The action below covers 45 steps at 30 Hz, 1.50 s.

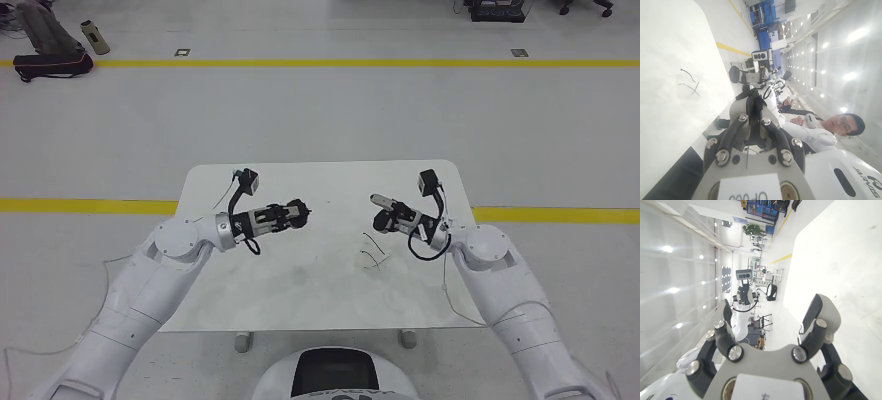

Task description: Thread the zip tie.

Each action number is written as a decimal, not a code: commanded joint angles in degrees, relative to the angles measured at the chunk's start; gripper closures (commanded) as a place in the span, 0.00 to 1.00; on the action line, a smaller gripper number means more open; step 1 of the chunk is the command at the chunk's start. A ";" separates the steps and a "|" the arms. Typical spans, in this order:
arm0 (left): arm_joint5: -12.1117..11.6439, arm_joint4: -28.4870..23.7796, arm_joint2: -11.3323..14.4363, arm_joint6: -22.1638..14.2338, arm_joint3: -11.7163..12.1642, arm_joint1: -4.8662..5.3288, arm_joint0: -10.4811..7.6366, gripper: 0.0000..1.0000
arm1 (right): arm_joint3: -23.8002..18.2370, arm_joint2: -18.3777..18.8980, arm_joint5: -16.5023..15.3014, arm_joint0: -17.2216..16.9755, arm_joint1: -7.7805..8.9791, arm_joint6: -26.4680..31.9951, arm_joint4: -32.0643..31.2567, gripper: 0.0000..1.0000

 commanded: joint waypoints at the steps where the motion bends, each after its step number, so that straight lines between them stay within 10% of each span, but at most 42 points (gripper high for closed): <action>1: 0.38 -0.66 -0.38 0.09 -0.53 0.12 0.76 1.00 | -0.41 0.12 0.08 -0.18 0.09 -0.39 -0.90 0.00; 16: -0.18 6.29 -1.43 5.77 -1.99 0.52 1.75 1.00 | -0.45 0.12 0.09 -0.20 0.11 -0.73 -1.45 0.00; 28: -0.54 8.72 -3.74 7.54 -2.84 1.18 3.75 1.00 | -4.76 -2.95 5.61 -0.61 1.38 -3.71 -25.53 0.00; 39: -0.43 8.63 -3.73 7.44 -3.09 1.20 4.07 1.00 | -5.73 -4.00 5.51 -0.47 1.43 -4.70 -29.16 0.00; 45: -0.43 8.63 -3.73 7.44 -3.09 1.20 4.07 1.00 | -7.85 -7.99 12.99 4.23 1.49 1.55 -40.93 0.00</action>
